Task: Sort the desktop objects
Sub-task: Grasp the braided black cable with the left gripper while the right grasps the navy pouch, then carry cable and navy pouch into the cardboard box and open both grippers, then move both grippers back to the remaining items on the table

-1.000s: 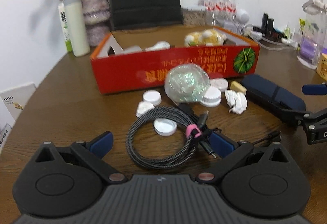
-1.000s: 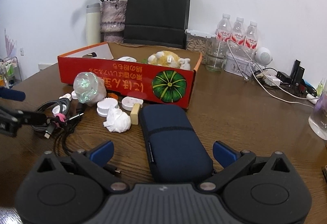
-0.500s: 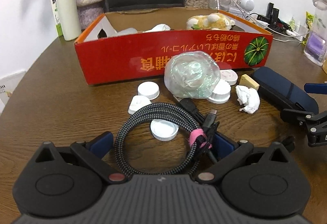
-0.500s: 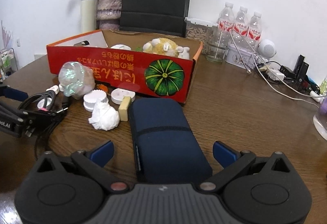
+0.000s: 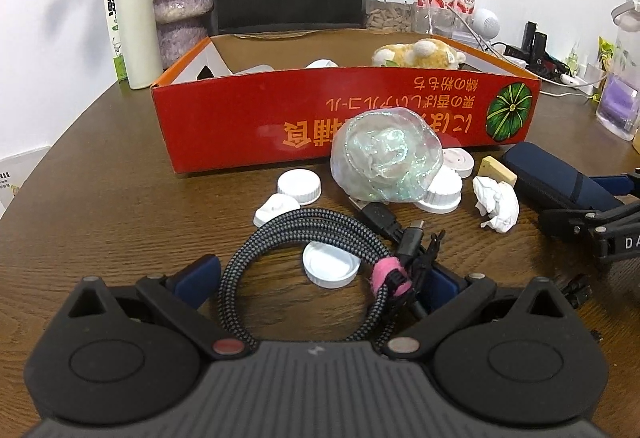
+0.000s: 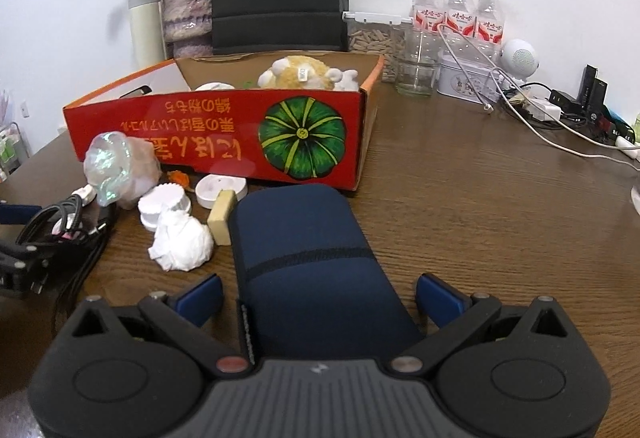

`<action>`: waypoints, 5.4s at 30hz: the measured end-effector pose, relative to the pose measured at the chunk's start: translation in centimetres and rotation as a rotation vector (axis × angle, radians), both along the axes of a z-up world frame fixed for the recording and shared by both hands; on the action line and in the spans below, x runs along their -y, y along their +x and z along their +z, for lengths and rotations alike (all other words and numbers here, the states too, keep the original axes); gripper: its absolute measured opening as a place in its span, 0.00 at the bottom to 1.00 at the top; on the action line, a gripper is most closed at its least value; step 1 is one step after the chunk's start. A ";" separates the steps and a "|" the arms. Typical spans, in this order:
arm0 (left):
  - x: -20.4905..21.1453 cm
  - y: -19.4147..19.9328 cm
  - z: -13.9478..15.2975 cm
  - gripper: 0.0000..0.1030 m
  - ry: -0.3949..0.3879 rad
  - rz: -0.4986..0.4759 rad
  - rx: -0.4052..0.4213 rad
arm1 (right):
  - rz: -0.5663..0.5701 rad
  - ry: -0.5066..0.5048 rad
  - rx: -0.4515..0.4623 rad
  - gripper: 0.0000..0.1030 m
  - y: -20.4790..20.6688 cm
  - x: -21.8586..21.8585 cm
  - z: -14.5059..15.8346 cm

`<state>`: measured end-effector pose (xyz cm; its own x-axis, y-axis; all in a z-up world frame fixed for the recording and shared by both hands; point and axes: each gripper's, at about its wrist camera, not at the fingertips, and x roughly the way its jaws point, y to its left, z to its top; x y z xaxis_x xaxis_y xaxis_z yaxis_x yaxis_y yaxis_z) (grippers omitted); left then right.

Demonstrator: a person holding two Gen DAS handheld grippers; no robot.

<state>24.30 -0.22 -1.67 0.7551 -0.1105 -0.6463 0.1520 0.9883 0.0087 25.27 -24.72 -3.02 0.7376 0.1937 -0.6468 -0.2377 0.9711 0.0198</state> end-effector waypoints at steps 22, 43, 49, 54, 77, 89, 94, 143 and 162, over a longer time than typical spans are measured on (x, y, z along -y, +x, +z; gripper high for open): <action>0.0 0.0 0.0 1.00 -0.002 0.001 0.005 | -0.017 0.001 0.002 1.00 0.7 -0.1 0.1; -0.7 -3.5 1.7 0.91 -0.044 0.063 0.051 | -0.023 0.067 0.057 0.59 -2.7 0.0 1.2; -0.8 -4.5 3.1 0.91 -0.042 0.051 0.102 | -0.018 0.063 0.110 0.59 -3.7 -0.4 2.4; -0.8 -4.8 5.2 0.91 -0.063 0.042 0.163 | -0.002 0.029 0.214 0.59 -4.8 -1.1 4.6; -0.2 10.1 10.5 0.92 -0.113 0.087 0.330 | 0.065 0.131 0.278 0.59 9.6 -8.3 8.9; -1.5 17.6 7.1 0.92 -0.028 0.089 0.253 | 0.131 0.055 0.215 0.59 15.8 -10.7 6.3; -1.9 18.6 6.2 0.92 -0.018 0.081 0.224 | 0.132 0.025 0.207 0.59 16.4 -10.8 5.7; -0.9 8.9 6.3 1.00 -0.053 0.112 0.291 | 0.117 -0.091 0.278 1.00 7.6 -8.2 6.8; 0.4 0.8 4.4 1.00 -0.018 0.063 0.211 | 0.043 -0.005 0.173 1.00 -1.2 -2.6 3.1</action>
<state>25.12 -0.62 2.76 0.8792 -0.0688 -0.4715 0.0866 0.9961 0.0161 24.07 -22.09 0.09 0.8294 0.2242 -0.5116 -0.2780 0.9601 -0.0299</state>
